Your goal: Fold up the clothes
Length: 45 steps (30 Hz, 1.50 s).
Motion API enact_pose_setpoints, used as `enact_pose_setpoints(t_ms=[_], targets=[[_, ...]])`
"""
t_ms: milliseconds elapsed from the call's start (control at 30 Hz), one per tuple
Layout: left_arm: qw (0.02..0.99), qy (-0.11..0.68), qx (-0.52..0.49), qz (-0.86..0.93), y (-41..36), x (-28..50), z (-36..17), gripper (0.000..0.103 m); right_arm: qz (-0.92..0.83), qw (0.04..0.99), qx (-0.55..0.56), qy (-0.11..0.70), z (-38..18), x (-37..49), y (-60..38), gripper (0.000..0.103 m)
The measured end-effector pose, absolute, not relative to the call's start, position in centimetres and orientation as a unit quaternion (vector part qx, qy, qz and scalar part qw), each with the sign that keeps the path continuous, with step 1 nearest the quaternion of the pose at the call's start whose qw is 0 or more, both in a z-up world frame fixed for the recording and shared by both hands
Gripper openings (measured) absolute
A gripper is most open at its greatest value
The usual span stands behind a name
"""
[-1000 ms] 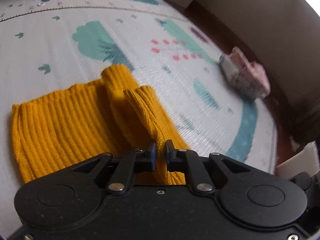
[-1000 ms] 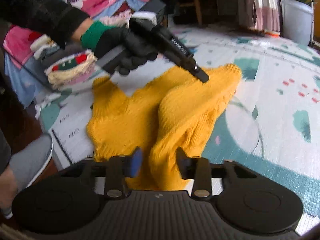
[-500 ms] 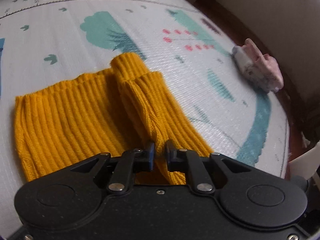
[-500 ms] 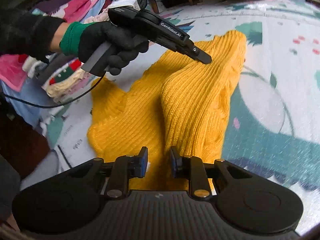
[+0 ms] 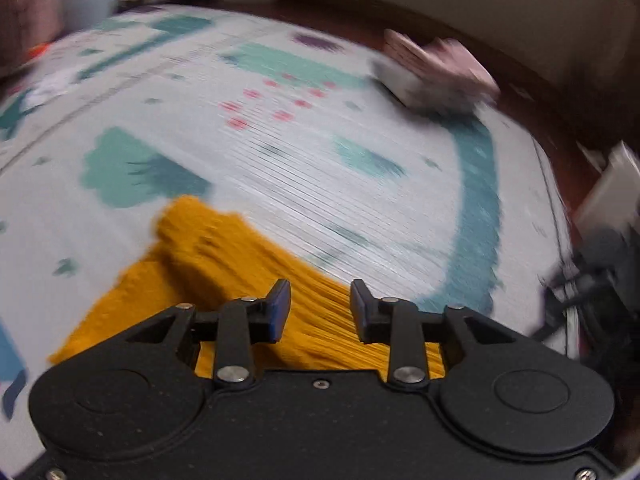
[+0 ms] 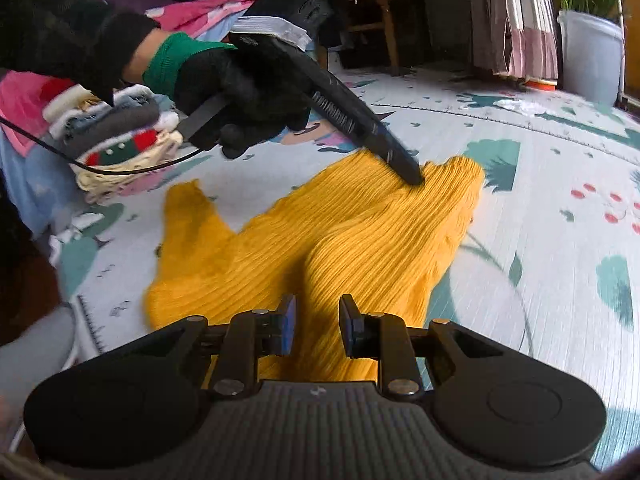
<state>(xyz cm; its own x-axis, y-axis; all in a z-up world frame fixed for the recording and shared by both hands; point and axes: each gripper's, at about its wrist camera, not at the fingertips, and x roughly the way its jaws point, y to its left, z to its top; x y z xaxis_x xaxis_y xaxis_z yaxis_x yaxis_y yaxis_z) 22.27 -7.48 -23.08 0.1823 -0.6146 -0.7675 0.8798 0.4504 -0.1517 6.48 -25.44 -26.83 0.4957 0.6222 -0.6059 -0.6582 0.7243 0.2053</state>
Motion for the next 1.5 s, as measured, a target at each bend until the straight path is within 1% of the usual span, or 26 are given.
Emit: enact_pose_setpoints(t_ms=[33,100,133,167,267,300,367,433,500,567,633,700,767,833,933,1000,1133,1167,1267,1333,1433,1500], targets=[[0.748,0.400,0.189,-0.494,-8.1,21.9,-23.8,0.032,0.364,0.862,-0.020,0.352,-27.3,7.2,-25.3,0.026],[0.742,0.406,0.225,-0.484,-8.9,21.5,-25.9,0.033,0.353,0.842,0.028,0.406,-29.2,8.6,-25.8,0.025],[0.746,0.393,0.233,-0.484,-9.1,21.2,-26.5,0.038,0.355,0.840,0.056,0.406,-29.7,8.7,-26.3,0.024],[0.749,0.384,0.240,-0.484,-9.2,20.9,-26.9,0.038,0.354,0.842,0.059,0.403,-29.8,8.7,-26.4,0.024],[0.739,0.381,0.273,-0.483,-9.9,20.5,-25.8,0.037,0.354,0.842,0.053,0.402,-29.2,8.4,-26.3,0.025],[0.739,0.365,0.288,-0.487,-9.9,20.1,-24.9,0.037,0.353,0.847,0.058,0.393,-28.8,8.0,-26.6,0.025],[0.727,0.347,0.294,-0.514,-9.3,18.8,-23.0,0.036,0.348,0.857,0.054,0.376,-28.0,7.1,-27.2,0.025],[0.699,0.350,0.295,-0.549,-8.8,17.4,-21.8,0.036,0.346,0.860,0.043,0.372,-27.7,6.2,-27.7,0.026],[0.676,0.363,0.306,-0.563,-8.5,15.8,-22.4,0.035,0.347,0.855,0.034,0.385,-28.2,5.9,-27.7,0.026],[0.671,0.365,0.337,-0.551,-8.8,14.5,-24.5,0.031,0.349,0.849,0.024,0.397,-28.7,5.6,-27.7,0.026],[0.668,0.353,0.374,-0.538,-9.0,13.2,-26.7,0.030,0.347,0.847,0.027,0.402,-29.2,5.6,-27.4,0.027],[0.673,0.316,0.387,-0.546,-8.8,12.6,-27.2,0.031,0.345,0.848,0.028,0.402,-29.3,5.4,-27.3,0.027],[0.669,0.325,0.390,-0.542,-9.0,12.9,-27.0,0.032,0.342,0.849,0.024,0.403,-29.3,5.2,-27.1,0.027],[0.660,0.324,0.404,-0.544,-9.1,12.6,-26.7,0.031,0.345,0.850,0.020,0.398,-28.9,4.9,-27.1,0.028],[0.667,0.346,0.364,-0.551,-9.0,14.8,-24.3,0.031,0.357,0.860,0.014,0.365,-27.4,4.1,-27.3,0.027],[0.687,0.343,0.347,-0.538,-8.8,16.5,-23.5,0.031,0.360,0.865,-0.003,0.351,-27.0,3.6,-27.1,0.027],[0.712,0.371,0.302,-0.515,-9.3,19.1,-24.6,0.031,0.361,0.854,-0.015,0.374,-27.9,3.5,-26.6,0.028],[0.714,0.382,0.300,-0.504,-9.6,19.4,-25.6,0.031,0.362,0.850,-0.016,0.383,-28.2,3.6,-26.5,0.029],[0.718,0.366,0.312,-0.504,-10.8,19.0,-26.7,0.032,0.365,0.841,-0.020,0.399,-28.7,3.6,-26.2,0.029],[0.709,0.373,0.322,-0.504,-11.2,19.0,-25.7,0.032,0.366,0.843,-0.024,0.393,-28.3,3.4,-26.2,0.028],[0.717,0.366,0.295,-0.515,-10.3,19.5,-23.7,0.032,0.367,0.852,-0.028,0.372,-27.5,3.0,-26.4,0.028],[0.727,0.369,0.281,-0.506,-9.9,20.1,-23.6,0.032,0.362,0.864,-0.036,0.349,-26.9,2.8,-26.4,0.028]])
